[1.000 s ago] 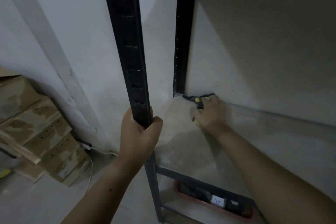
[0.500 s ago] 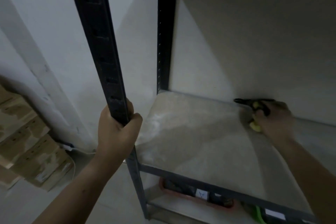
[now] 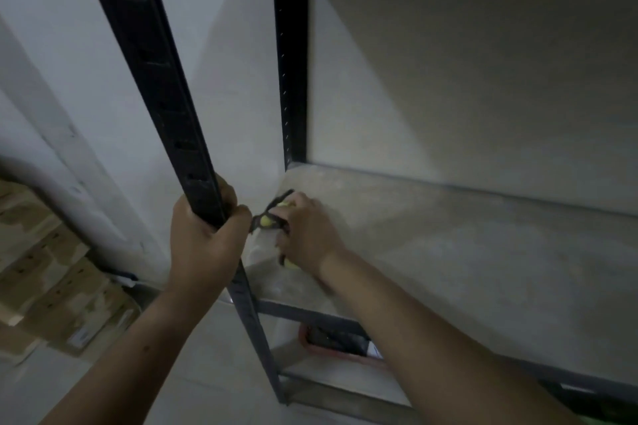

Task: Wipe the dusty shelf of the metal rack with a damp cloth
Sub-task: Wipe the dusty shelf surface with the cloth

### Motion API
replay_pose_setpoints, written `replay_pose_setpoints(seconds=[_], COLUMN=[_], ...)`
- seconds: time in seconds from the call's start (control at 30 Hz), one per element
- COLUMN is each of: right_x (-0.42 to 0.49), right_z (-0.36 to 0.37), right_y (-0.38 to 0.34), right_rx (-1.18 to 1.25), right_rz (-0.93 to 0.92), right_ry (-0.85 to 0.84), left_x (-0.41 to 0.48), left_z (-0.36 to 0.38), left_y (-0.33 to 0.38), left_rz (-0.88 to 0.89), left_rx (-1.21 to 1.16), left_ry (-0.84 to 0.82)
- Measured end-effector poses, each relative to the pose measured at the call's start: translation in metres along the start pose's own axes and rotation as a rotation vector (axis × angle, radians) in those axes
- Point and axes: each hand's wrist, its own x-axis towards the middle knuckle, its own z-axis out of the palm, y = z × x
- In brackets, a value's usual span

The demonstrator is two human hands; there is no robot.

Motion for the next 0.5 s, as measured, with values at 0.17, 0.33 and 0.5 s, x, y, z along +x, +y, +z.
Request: replay_pose_setpoints(seconds=[0.17, 0.33, 0.5], right_x=[-0.01, -0.022, -0.019], right_z=[-0.045, -0.064, 0.0], right_y=[0.045, 0.12, 0.031], right_rx=[0.145, -0.314, -0.415], right_rz=[-0.01, 0.537, 0.36], right_ry=[0.096, 0.171, 0.018], left_x=[0.0, -0.002, -0.002], left_z=[-0.002, 0.0, 0.001], left_y=[-0.002, -0.002, 0.0], left_rz=[-0.027, -0.015, -0.025], left_rx=[-0.002, 0.02, 0.007], left_ry=[0.011, 0.024, 0.037])
